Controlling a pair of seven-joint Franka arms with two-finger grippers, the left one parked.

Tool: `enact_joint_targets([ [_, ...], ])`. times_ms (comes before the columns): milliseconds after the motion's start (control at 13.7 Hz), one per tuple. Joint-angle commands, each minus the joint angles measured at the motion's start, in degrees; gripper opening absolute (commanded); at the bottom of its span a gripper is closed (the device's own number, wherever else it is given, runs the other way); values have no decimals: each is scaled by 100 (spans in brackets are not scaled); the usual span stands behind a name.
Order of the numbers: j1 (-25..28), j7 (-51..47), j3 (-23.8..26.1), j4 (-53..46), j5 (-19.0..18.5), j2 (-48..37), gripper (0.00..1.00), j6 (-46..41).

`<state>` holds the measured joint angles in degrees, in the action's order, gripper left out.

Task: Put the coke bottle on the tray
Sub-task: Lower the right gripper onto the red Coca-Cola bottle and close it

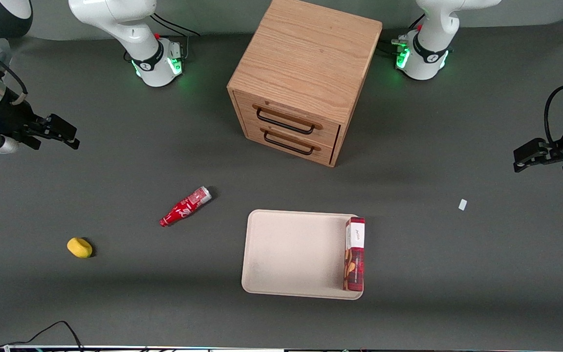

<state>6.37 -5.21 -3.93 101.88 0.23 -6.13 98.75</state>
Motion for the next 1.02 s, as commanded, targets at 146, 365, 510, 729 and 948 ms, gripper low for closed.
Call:
enact_joint_targets([
  [146, 48, -119, 42, -222, -85, 164, 100, -295],
  [365, 74, -804, 242, -266, 3, 515, 100, -216],
  [510, 74, -1733, 471, -231, 204, 901, 100, 222],
  [729, 74, -3070, 892, -222, 215, 1569, 100, 732],
  [948, 101, -4231, 1140, -196, 162, 2246, 100, 1329],
])
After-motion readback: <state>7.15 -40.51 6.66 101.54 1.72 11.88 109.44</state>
